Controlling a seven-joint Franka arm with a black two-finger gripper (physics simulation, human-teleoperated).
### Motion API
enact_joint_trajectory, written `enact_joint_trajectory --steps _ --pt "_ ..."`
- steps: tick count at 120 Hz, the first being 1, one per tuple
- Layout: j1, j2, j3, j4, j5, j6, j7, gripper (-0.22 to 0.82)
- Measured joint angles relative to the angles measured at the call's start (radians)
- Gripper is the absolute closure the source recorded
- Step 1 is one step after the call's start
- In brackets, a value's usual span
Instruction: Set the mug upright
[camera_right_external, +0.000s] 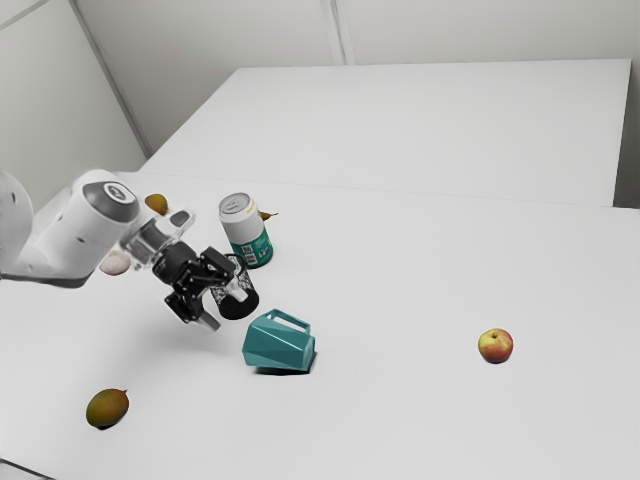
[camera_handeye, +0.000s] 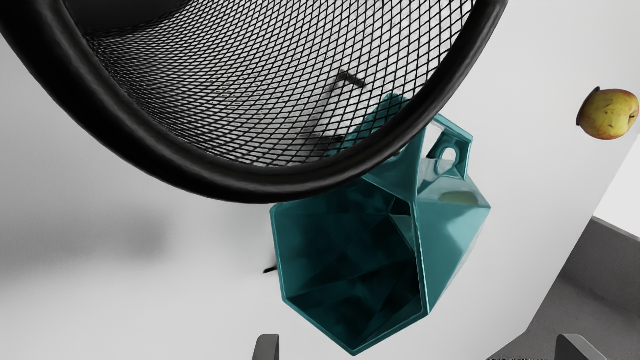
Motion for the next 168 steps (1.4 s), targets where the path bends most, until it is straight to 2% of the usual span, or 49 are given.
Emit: enact_joint_trajectory --steps 27,68,91,124,140,168 --pt "-0.009 0.064 -0.025 -0.004 -0.082 0.036 0.003 0.00" --pt "-0.014 0.101 -0.086 -0.007 -0.180 0.053 0.006 0.03" --pt "-0.018 0.072 -0.093 -0.036 -0.219 0.053 0.003 0.25" --pt "-0.017 0.034 -0.112 -0.031 -0.226 0.051 -0.015 0.63" --pt "-0.019 0.029 -0.122 -0.029 -0.225 0.053 -0.027 0.72" --pt "-0.017 0.022 -0.123 -0.027 -0.214 0.055 -0.048 0.78"
